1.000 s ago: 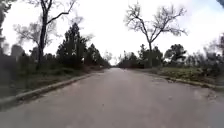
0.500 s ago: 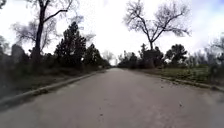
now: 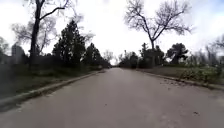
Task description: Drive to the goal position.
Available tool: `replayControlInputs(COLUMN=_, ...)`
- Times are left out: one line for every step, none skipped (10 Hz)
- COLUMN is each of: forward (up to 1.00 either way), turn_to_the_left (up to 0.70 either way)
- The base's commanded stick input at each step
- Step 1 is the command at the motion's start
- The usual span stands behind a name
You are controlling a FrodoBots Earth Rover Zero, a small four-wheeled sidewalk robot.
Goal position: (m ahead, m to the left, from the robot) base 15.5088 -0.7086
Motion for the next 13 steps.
replayControlInputs(forward=0.70, turn_to_the_left=0.00)
replayControlInputs(forward=0.70, turn_to_the_left=0.00)
replayControlInputs(forward=0.70, turn_to_the_left=0.00)
replayControlInputs(forward=0.70, turn_to_the_left=0.00)
replayControlInputs(forward=0.70, turn_to_the_left=0.00)
replayControlInputs(forward=0.70, turn_to_the_left=0.00)
replayControlInputs(forward=0.70, turn_to_the_left=0.00)
replayControlInputs(forward=0.70, turn_to_the_left=0.00)
replayControlInputs(forward=0.70, turn_to_the_left=0.00)
replayControlInputs(forward=0.70, turn_to_the_left=0.00)
replayControlInputs(forward=0.70, turn_to_the_left=0.00)
replayControlInputs(forward=0.70, turn_to_the_left=0.00)
replayControlInputs(forward=0.70, turn_to_the_left=0.00)
